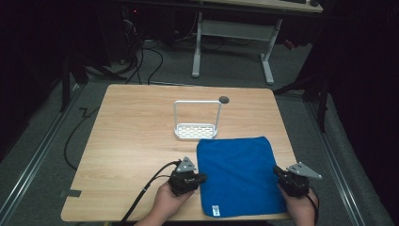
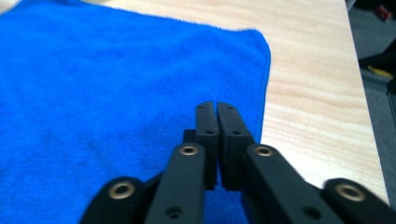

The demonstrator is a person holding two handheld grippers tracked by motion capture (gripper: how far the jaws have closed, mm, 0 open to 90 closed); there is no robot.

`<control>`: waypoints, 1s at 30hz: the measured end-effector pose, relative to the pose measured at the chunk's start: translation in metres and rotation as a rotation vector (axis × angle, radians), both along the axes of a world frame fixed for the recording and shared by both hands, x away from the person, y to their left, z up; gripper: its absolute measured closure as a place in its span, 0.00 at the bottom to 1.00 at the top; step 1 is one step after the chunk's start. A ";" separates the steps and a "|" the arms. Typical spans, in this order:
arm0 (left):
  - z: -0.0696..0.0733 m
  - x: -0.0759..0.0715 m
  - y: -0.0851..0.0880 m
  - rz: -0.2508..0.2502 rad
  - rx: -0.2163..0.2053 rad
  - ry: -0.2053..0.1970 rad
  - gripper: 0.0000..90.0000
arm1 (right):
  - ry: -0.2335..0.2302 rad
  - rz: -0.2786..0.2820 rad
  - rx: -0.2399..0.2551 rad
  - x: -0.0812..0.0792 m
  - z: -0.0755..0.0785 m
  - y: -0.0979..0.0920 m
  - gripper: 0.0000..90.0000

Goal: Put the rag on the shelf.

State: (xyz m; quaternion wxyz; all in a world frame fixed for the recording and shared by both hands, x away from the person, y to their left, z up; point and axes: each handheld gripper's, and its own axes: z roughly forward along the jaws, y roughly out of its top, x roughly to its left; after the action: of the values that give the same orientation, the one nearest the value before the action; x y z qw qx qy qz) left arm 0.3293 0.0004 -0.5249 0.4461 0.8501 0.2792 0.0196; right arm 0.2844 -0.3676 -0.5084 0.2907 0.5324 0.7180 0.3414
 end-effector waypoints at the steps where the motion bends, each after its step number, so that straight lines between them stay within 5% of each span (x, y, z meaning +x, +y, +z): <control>1: -0.004 -0.004 -0.008 -0.020 0.056 -0.019 0.93 | 0.032 -0.008 -0.001 0.003 -0.004 -0.003 1.00; 5: -0.005 -0.006 -0.011 -0.028 0.089 -0.035 0.95 | 0.065 -0.013 -0.003 0.004 -0.009 -0.006 1.00; 13: -0.005 -0.006 -0.005 -0.042 0.083 -0.020 0.95 | 0.130 -0.012 -0.012 0.008 -0.016 -0.005 1.00; 30: -0.004 -0.010 0.013 -0.051 0.094 -0.002 0.94 | 0.129 0.040 0.011 0.003 -0.017 0.000 0.99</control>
State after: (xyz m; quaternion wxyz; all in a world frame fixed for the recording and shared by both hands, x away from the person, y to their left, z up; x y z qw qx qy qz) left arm 0.3191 0.0133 -0.5284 0.4060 0.8770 0.2559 0.0221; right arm 0.2869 -0.3673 -0.5256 0.2341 0.5405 0.7436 0.3163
